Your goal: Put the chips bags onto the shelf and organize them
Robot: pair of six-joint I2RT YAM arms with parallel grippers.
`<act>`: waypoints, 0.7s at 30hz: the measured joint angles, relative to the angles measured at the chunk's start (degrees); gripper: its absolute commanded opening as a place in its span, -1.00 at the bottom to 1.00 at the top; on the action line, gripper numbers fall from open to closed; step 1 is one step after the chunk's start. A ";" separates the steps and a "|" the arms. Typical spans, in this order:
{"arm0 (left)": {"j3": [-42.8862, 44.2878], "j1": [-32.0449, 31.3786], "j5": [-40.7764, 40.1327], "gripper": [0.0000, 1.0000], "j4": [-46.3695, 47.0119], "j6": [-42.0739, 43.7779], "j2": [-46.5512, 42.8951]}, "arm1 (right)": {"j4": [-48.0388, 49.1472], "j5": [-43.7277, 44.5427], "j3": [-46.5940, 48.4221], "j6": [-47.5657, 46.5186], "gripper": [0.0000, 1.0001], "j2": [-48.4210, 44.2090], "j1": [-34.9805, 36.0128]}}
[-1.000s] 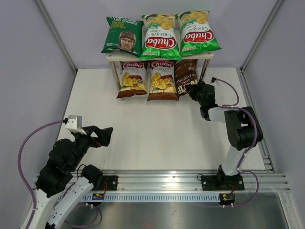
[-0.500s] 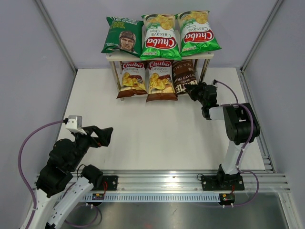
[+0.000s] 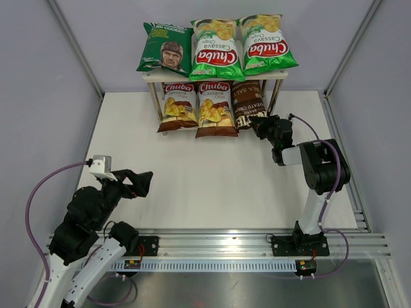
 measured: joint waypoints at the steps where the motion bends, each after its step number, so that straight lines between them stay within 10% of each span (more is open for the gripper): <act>1: 0.00 0.00 0.00 0.98 0.00 0.00 0.00 | 0.11 0.07 -0.13 0.22 -0.32 -0.04 0.00; 3: 0.00 0.00 0.02 0.98 0.00 0.00 0.00 | 0.26 0.48 -0.44 0.94 -0.01 -0.22 0.00; 21: 0.00 0.00 0.39 0.98 0.00 0.00 0.00 | 0.09 0.59 -3.98 4.15 0.09 -2.05 0.00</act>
